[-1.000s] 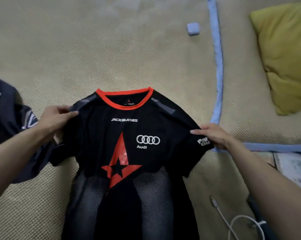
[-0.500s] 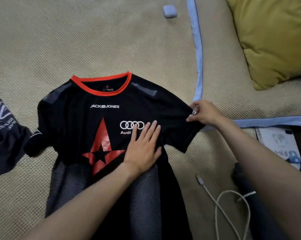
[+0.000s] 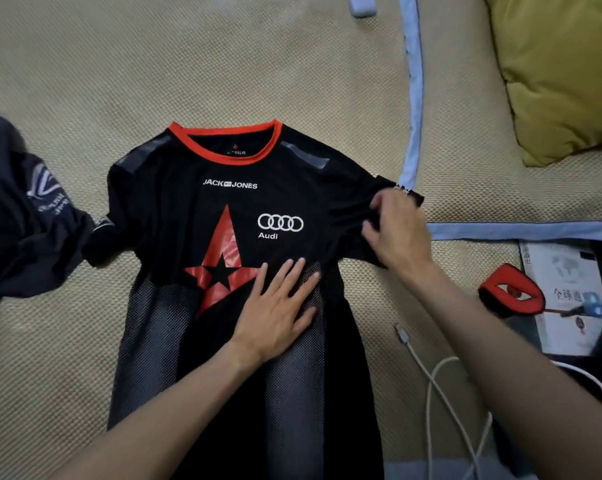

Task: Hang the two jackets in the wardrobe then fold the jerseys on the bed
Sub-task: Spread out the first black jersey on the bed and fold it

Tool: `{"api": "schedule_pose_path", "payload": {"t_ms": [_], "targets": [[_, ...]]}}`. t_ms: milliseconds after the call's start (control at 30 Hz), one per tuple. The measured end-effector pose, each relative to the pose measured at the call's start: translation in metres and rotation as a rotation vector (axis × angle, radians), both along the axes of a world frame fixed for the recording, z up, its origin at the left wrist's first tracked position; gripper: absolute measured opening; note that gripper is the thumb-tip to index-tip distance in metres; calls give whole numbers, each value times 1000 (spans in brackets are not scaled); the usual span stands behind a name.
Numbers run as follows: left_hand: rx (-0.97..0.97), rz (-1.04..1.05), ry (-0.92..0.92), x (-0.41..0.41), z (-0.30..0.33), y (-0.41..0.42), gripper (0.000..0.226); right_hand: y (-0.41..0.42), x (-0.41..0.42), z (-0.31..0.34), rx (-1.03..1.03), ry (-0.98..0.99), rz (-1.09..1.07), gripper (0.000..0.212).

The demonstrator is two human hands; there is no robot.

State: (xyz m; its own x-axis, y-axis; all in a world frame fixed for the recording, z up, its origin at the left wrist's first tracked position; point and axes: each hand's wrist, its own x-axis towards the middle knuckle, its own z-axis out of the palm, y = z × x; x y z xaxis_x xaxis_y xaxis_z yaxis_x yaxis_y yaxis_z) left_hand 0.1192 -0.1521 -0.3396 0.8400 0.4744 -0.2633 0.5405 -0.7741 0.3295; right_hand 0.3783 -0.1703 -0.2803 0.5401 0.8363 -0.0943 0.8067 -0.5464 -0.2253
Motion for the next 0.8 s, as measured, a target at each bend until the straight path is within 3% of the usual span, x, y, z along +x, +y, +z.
{"api": "schedule_pose_path", "payload": {"t_ms": [100,200,267,367,433,533,633,800], "targets": [[-17,156,10,-59,13,-1,57,-39,-55,-2,-234,392,-98,37],[41,359,73,-123,27,8,51,-70,-93,-7,-533,377,-145,71],[73,465,159,-164,36,15,45,-80,-109,-9,-605,323,-162,73],[-11,679,248,-217,35,26,48,-84,-116,-9,-547,290,-188,40],[-196,867,158,-239,32,32,45,-87,-111,-9,-469,371,-234,29],[-435,1036,37,-246,33,39,17,-99,-97,-19,-361,578,-420,33],[-468,1077,24,-256,32,42,11,-113,-85,-23,-213,743,-691,30],[-508,1085,56,-266,36,46,12,-119,-87,-23,-182,712,-792,33]]}}
